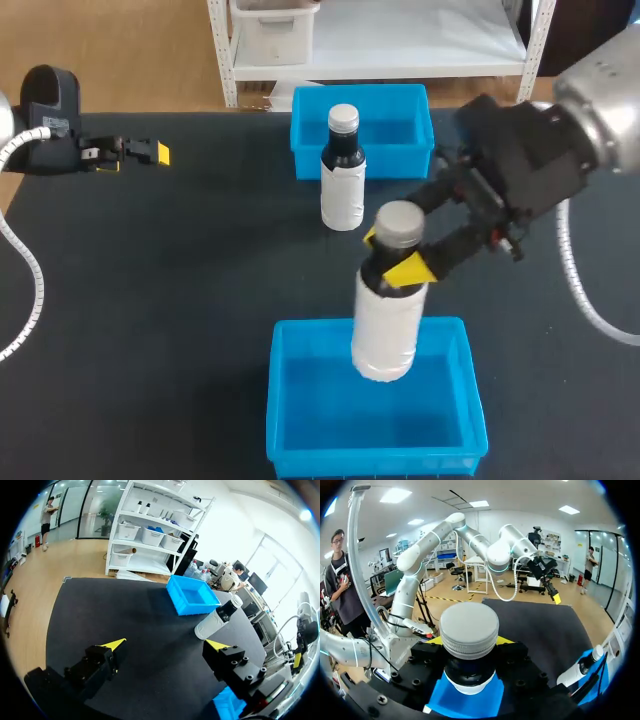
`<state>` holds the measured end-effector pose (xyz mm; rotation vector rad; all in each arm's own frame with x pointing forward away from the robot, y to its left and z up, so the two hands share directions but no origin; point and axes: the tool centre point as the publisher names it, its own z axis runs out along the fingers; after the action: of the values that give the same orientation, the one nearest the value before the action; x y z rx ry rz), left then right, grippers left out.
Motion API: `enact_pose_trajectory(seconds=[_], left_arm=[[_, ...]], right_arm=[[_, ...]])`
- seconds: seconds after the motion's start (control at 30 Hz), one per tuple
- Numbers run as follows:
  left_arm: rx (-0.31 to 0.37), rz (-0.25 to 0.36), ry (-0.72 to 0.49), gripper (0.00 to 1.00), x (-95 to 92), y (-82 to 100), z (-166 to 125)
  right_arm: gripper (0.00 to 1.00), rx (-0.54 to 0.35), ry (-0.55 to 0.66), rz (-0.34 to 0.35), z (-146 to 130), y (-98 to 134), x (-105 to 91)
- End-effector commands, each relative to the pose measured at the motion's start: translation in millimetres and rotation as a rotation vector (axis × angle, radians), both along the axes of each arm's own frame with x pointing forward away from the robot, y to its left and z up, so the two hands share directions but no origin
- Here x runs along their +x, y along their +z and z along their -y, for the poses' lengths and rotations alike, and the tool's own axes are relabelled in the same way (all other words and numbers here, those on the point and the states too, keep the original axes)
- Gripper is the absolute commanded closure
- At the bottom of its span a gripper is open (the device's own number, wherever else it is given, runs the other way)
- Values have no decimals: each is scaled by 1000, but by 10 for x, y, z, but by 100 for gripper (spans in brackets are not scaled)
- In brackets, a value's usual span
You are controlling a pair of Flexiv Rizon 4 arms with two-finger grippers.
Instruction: Pick up the bottle, and place it in the far bin if it is heavy, or in the near bin if it is light.
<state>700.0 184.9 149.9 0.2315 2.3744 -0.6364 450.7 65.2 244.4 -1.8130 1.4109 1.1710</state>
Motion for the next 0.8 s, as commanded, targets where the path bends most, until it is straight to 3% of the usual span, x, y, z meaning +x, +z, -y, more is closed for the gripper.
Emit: enact_pose_trajectory(seconds=[0.03,0.17,0.33,0.63,0.8], left_arm=[[0,0,0,0,0,0,0],[0,0,0,0,0,0,0],[0,0,0,0,0,0,0],[0,0,0,0,0,0,0],[0,0,0,0,0,0,0]], right_arm=[[100,0,55,-22,-142,7,88],[100,-15,45,0,-102,91,196],[100,-34,-31,-11,141,121,473],[100,-59,-191,-16,727,108,1160],[100,-69,-258,-24,990,93,1650]])
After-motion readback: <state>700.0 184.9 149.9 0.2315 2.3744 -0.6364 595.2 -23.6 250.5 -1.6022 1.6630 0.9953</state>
